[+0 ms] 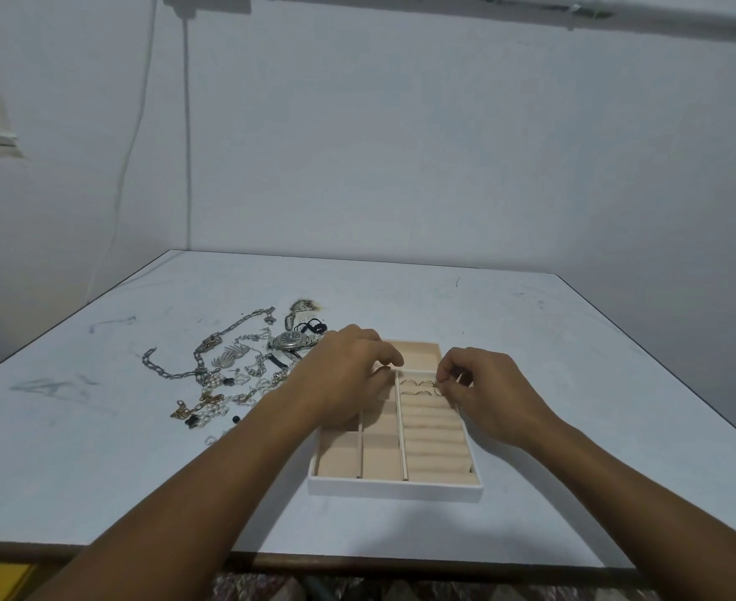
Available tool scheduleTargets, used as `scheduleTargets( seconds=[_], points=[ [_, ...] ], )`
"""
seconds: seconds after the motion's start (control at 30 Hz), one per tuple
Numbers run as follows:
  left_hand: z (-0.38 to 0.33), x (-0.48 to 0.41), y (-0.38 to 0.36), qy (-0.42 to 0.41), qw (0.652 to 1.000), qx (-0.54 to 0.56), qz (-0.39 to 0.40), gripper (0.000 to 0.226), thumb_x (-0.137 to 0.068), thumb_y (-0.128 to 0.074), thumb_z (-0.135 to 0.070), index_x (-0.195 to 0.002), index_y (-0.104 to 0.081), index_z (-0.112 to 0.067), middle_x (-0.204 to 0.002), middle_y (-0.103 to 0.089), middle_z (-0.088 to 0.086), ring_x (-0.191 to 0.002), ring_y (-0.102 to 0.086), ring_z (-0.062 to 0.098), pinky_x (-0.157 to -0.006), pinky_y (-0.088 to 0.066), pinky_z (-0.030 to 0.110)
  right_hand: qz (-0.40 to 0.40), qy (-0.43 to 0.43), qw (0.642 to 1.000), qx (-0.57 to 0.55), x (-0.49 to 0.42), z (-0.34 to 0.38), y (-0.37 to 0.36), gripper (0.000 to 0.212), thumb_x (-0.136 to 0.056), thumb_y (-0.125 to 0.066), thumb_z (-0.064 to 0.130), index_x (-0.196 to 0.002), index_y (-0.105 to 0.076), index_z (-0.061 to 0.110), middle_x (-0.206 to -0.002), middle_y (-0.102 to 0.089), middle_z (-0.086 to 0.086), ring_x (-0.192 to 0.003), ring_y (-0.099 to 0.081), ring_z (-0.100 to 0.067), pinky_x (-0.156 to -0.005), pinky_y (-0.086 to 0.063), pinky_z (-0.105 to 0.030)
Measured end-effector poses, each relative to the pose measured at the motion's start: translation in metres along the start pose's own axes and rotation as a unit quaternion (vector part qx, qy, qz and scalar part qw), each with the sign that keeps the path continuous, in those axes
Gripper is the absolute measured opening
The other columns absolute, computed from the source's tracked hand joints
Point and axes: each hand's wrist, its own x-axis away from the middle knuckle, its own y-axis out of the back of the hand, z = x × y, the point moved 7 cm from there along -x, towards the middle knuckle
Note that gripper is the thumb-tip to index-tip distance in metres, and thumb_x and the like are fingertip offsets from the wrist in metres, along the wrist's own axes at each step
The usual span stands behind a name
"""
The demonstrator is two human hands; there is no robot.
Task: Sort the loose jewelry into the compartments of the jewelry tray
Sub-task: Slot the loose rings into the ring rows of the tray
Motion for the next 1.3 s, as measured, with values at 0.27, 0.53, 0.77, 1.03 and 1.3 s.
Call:
scheduleTargets(
  seconds=[0.27, 0.53, 0.77, 1.03, 1.3],
  points=[
    [-0.001, 0.000, -0.001, 0.002, 1.000, 0.003, 0.004, 0.026, -0.094, -0.052, -0.027, -0.116, -0.065, -0.028, -0.110, -0.063, -0.006, -0.110, -0.050, 0.016, -0.094, -0.039, 0.032, 0.014, -0.010, 1.000, 0.013, 0.004, -0.007, 0.000, 0.022, -0.087, -0.058, 0.008, -0.090, -0.074, 0.023, -0.086, -0.067, 0.008, -0.078, -0.061, -0.006, -0.067, -0.042, -0.011],
    [-0.004, -0.002, -0.002, 0.001, 1.000, 0.005, 0.009, 0.027, -0.094, -0.051, -0.026, -0.118, -0.063, -0.028, -0.112, -0.063, -0.007, -0.110, -0.049, 0.015, -0.094, -0.039, 0.033, 0.012, 0.016, 0.999, 0.030, 0.006, -0.007, -0.001, 0.027, -0.087, -0.058, 0.008, -0.097, -0.077, 0.024, -0.084, -0.056, 0.022, -0.081, -0.055, -0.001, -0.074, -0.041, -0.014],
    [-0.005, -0.003, -0.004, -0.002, 1.000, -0.001, 0.017, 0.027, -0.094, -0.052, -0.026, -0.118, -0.064, -0.029, -0.110, -0.063, -0.006, -0.109, -0.050, 0.015, -0.093, -0.039, 0.030, 0.026, 0.010, 0.999, 0.022, 0.005, -0.010, -0.004, 0.030, -0.087, -0.054, 0.008, -0.096, -0.076, 0.026, -0.087, -0.053, 0.021, -0.079, -0.051, 0.004, -0.067, -0.035, -0.008],
    [-0.020, -0.019, -0.010, -0.012, 1.000, -0.007, 0.023, 0.027, -0.094, -0.051, -0.025, -0.117, -0.064, -0.029, -0.113, -0.062, -0.008, -0.114, -0.047, 0.014, -0.094, -0.040, 0.033, 0.016, -0.043, 0.997, -0.054, 0.001, -0.035, 0.023, 0.028, -0.086, -0.056, 0.006, -0.088, -0.072, 0.029, -0.094, -0.065, 0.013, -0.072, -0.060, 0.003, -0.062, -0.040, -0.006],
    [-0.043, -0.061, -0.041, -0.029, 0.995, -0.050, 0.075, 0.028, -0.093, -0.051, -0.038, -0.116, -0.064, -0.028, -0.128, -0.056, -0.003, -0.129, -0.035, 0.019, -0.099, -0.032, 0.037, 0.004, -0.133, 0.980, -0.150, -0.008, -0.094, 0.051, 0.012, -0.089, -0.063, 0.020, -0.092, -0.071, 0.029, -0.094, -0.069, 0.013, -0.081, -0.061, -0.007, -0.072, -0.044, -0.022]
  ],
)
